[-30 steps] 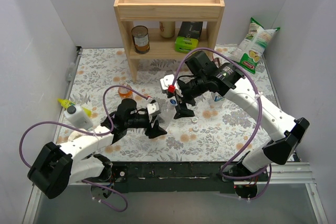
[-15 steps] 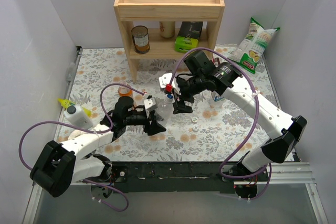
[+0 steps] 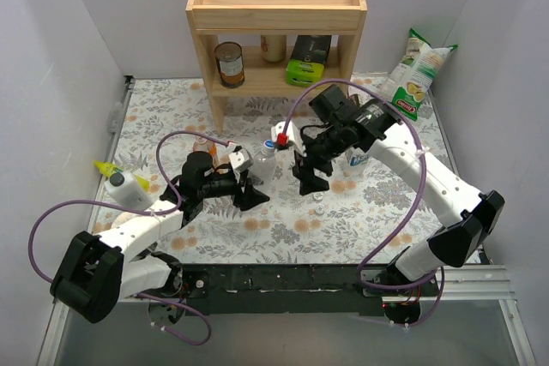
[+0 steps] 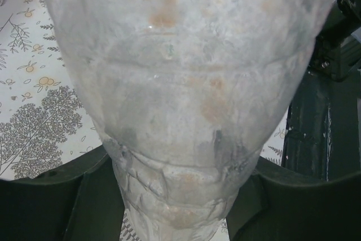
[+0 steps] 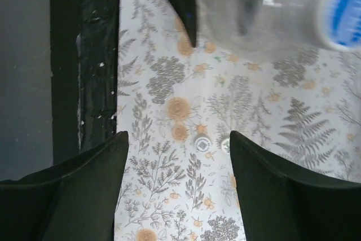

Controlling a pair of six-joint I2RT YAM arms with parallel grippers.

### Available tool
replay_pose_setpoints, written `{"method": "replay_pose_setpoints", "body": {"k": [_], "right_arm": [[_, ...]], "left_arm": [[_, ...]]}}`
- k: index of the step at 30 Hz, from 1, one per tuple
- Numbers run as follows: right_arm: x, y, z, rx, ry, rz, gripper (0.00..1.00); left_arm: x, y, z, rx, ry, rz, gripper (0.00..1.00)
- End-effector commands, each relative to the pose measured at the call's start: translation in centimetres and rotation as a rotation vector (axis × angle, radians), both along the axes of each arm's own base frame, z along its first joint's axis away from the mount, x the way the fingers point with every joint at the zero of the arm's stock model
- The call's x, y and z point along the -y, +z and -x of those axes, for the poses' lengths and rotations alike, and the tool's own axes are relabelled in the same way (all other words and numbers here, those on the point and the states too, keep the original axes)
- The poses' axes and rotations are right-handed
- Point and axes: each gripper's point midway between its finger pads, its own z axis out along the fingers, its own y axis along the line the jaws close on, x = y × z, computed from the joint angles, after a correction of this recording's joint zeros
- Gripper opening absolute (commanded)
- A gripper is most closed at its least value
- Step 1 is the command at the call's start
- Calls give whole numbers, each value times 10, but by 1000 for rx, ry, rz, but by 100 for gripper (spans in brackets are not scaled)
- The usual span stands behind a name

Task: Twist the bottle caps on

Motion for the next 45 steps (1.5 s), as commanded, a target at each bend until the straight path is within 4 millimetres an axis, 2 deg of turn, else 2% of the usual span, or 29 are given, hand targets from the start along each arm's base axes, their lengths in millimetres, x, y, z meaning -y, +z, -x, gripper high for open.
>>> {"method": "replay_pose_setpoints", "body": {"k": [1, 2, 5, 7, 13, 17, 21, 31, 36, 39, 41, 42, 43, 44, 45], "right_arm": [[-4, 60, -41, 45, -163, -177, 83], [-13, 72, -51, 82, -150, -235, 85], [-34, 99, -58, 164, -76, -367, 93], [-40, 91, -55, 173, -40, -375, 95], [-61, 70, -24, 179, 110, -361, 95], [-66, 67, -20, 171, 116, -365, 94], [-59, 63, -18, 167, 108, -334, 93], [-30, 36, -9, 129, 5, -221, 93], [-13, 37, 5, 106, 10, -178, 88], [1, 34, 17, 93, 34, -144, 85], [8, 31, 4, 106, -31, -139, 85], [14, 37, -20, 120, -111, -174, 85], [11, 45, -33, 117, -126, -220, 85], [9, 49, -45, 126, -146, -246, 86], [11, 54, -61, 137, -181, -271, 87]], "left_arm": [[4, 13, 5, 89, -81, -12, 0], [5, 13, 6, 86, -92, -13, 0], [7, 15, 11, 91, -141, -24, 0], [9, 18, 12, 93, -154, -28, 0], [12, 24, 11, 99, -175, -27, 0], [13, 25, 9, 94, -169, -28, 0], [14, 30, 3, 63, -120, -6, 0], [9, 42, -14, -13, -19, 78, 0], [4, 45, -29, -3, 48, 88, 0], [1, 41, -31, 8, 54, 81, 0], [2, 35, -25, 33, 0, 50, 0], [2, 29, -24, 32, -20, 26, 0], [2, 29, -25, 48, -38, 8, 0], [0, 17, -18, 18, -61, -29, 0], [-2, 12, -18, 65, -81, -62, 0]]}}
